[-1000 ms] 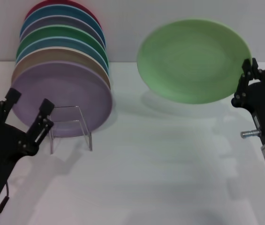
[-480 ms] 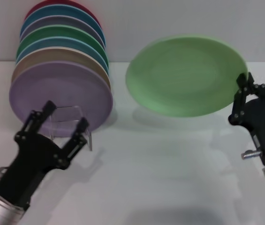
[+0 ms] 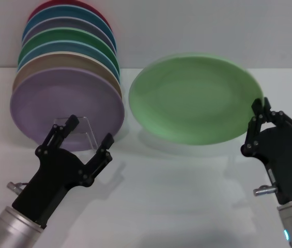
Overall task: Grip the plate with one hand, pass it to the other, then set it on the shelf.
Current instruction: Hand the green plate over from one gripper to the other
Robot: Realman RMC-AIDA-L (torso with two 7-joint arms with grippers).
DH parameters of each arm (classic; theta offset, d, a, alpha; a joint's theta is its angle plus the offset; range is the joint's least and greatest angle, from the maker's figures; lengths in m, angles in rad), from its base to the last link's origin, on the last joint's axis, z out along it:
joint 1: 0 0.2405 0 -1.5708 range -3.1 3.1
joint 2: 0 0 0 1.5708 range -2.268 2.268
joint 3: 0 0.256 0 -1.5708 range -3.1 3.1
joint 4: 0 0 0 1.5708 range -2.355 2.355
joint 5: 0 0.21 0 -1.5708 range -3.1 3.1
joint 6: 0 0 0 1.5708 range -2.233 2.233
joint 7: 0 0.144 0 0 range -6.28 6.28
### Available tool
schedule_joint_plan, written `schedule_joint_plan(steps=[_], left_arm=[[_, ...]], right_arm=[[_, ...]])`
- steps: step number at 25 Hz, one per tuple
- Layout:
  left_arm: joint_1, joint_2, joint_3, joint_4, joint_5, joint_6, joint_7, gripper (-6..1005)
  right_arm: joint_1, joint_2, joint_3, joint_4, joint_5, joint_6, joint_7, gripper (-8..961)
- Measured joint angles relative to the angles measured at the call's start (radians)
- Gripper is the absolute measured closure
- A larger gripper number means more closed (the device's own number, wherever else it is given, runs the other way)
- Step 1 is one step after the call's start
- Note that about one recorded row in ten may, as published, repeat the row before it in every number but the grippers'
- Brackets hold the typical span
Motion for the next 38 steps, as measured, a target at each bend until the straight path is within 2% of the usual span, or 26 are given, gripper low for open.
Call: schedule_joint_plan(steps=[4, 12, 38], left_arm=[[-0.002, 0.0, 0.001, -0.016, 0.0, -0.027, 0.0, 211], [-0.002, 0.0, 0.001, -0.03, 0.0, -0.055, -0.007, 212], [-0.037, 0.0, 0.025, -0.074, 0.0, -0.141, -0.001, 214]], right_arm=[[0.009, 0.0, -0.101, 0.076, 0.102, -0.042, -0.146, 936], [0.0, -0.001, -0.174, 0.18, 0.188, -0.048, -0.341, 935], [-0.004, -0.001, -0.229, 0.235, 0.244, -0.038, -0.455, 936]])
